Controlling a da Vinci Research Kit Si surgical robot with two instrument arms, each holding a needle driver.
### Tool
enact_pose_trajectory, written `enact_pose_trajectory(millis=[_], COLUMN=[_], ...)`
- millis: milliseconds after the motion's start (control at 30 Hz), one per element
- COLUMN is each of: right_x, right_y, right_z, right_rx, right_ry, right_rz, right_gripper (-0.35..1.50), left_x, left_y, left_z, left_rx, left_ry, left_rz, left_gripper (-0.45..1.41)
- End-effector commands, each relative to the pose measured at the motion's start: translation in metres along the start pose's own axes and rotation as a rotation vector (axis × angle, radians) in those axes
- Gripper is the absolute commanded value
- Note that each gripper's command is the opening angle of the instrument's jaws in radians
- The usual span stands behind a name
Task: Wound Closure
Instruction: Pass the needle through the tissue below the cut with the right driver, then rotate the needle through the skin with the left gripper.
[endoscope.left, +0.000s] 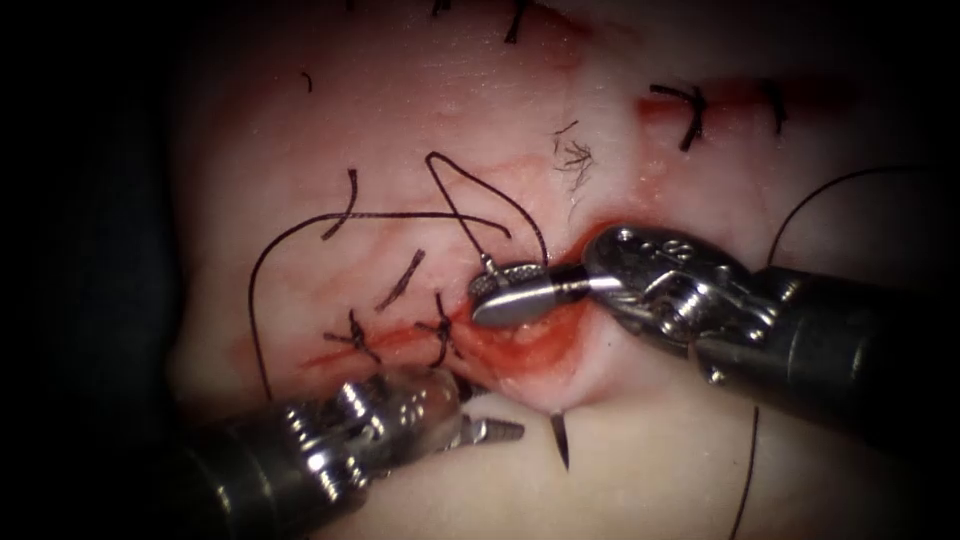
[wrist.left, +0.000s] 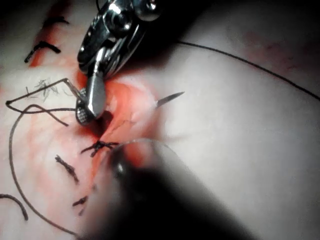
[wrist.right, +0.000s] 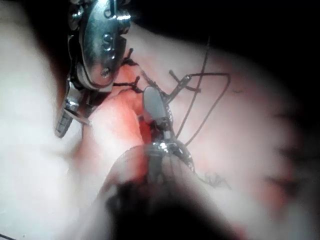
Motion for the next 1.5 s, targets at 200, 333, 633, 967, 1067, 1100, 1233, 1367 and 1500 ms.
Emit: enact_pose_trajectory(millis=[200, 333, 633, 967, 1067, 1100, 1233, 1367, 1500], right_x=[-0.0016, -0.0029, -0.0041, -0.0009, 0.0, 0.0002, 0.0009, 0.0019, 0.0022], right_y=[0.0005, -0.0001, -0.0018, 0.0028, 0.0041, 0.0043, 0.0048, 0.0049, 0.0048], right_z=[-0.0007, -0.0003, 0.0001, -0.0036, -0.005, -0.0054, -0.0068, -0.0082, -0.0088], right_rx=[0.032, 0.068, 0.145, -0.119, -0.196, -0.212, -0.252, -0.278, -0.332], right_ry=[-0.061, -0.059, -0.075, 0.225, 0.298, 0.31, 0.341, 0.345, 0.339], right_rz=[0.066, 0.219, 0.371, 0.075, 0.054, 0.044, 0.016, -0.024, -0.192], right_gripper=[-0.35, -0.35, -0.35, 0.93, 1.15, 1.18, 1.27, 1.32, 1.29], left_x=[0.0008, 0.0008, 0.0008, 0.0025, 0.0028, 0.003, 0.0041, 0.0049, 0.0054], left_y=[-0.0004, -0.0004, -0.0007, 0.002, 0.003, 0.0031, 0.0029, 0.002, 0.001], left_z=[0.0003, 0.0001, -0.0003, -0.0027, -0.0025, -0.0024, -0.0028, -0.0037, -0.0043], left_rx=[0.001, 0.005, 0.01, -0.007, -0.014, -0.015, -0.013, 0.058, 0.129], left_ry=[0.002, 0.002, 0.003, 0.11, 0.122, 0.128, 0.175, 0.219, 0.273], left_rz=[-0.003, -0.003, 0.003, 0.278, 0.347, 0.363, 0.414, 0.411, 0.381], left_gripper=[0.29, 0.3, 0.31, 0.31, 0.32, 0.33, 0.41, 0.52, 0.55])
